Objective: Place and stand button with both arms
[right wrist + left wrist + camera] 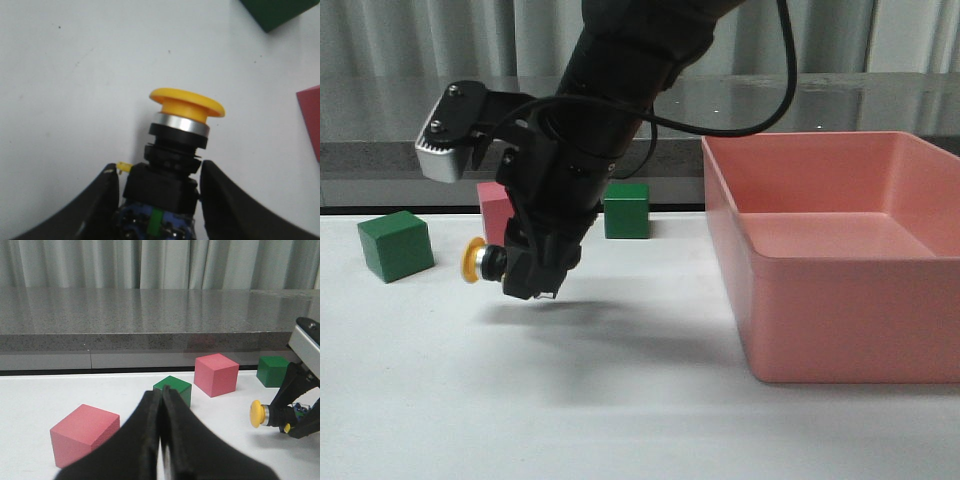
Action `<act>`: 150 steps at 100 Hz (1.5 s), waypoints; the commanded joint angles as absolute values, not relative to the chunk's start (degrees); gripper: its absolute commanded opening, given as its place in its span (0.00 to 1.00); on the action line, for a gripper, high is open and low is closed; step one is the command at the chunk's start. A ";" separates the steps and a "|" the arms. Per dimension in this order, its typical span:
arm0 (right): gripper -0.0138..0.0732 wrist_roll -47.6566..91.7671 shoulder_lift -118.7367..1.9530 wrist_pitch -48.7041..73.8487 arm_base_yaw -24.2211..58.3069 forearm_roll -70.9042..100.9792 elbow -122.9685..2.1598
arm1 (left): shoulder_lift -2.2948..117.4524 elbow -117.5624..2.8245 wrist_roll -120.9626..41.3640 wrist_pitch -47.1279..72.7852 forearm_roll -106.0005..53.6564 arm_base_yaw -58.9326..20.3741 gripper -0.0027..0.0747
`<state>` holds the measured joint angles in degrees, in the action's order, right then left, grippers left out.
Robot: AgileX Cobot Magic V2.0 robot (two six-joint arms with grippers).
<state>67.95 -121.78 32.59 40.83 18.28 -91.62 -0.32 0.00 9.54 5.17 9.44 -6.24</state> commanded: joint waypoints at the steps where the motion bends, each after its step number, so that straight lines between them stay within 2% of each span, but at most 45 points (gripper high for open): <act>1: 0.21 68.85 -119.09 31.03 40.92 18.90 -93.70 | -2.03 2.54 9.97 0.85 8.93 -6.71 0.01; 19: 0.50 68.85 -119.55 30.81 40.92 19.07 -93.70 | -2.03 2.54 9.97 0.85 8.93 -6.71 0.01; 31: 0.65 68.85 -119.55 30.18 40.92 19.46 -93.70 | -2.03 2.54 9.97 0.85 8.93 -6.71 0.01; 40: 0.70 68.76 -119.55 29.87 40.92 19.64 -93.70 | -2.03 2.54 9.97 0.85 8.93 -6.71 0.01; 56: 0.70 68.07 -118.81 31.04 40.92 20.37 -93.70 | -2.03 2.54 9.97 0.85 8.93 -6.71 0.01; 63: 0.68 65.90 -117.22 32.78 40.92 20.37 -93.70 | -2.03 2.54 9.97 0.85 8.93 -6.71 0.01; 70: 0.61 62.38 -114.82 35.01 40.92 20.37 -93.70 | -2.03 2.54 9.97 0.85 8.93 -6.71 0.01; 97: 0.07 46.99 -101.71 43.11 37.18 20.32 -93.70 | -2.03 2.54 9.97 0.85 8.93 -6.71 0.01; 122: 0.09 37.69 -90.71 43.87 26.52 20.32 -91.20 | -2.03 2.54 9.85 0.85 9.20 -6.71 0.01; 150: 0.09 34.66 -72.16 27.95 11.78 20.32 -67.62 | -2.03 2.54 9.54 0.74 12.02 -6.71 0.01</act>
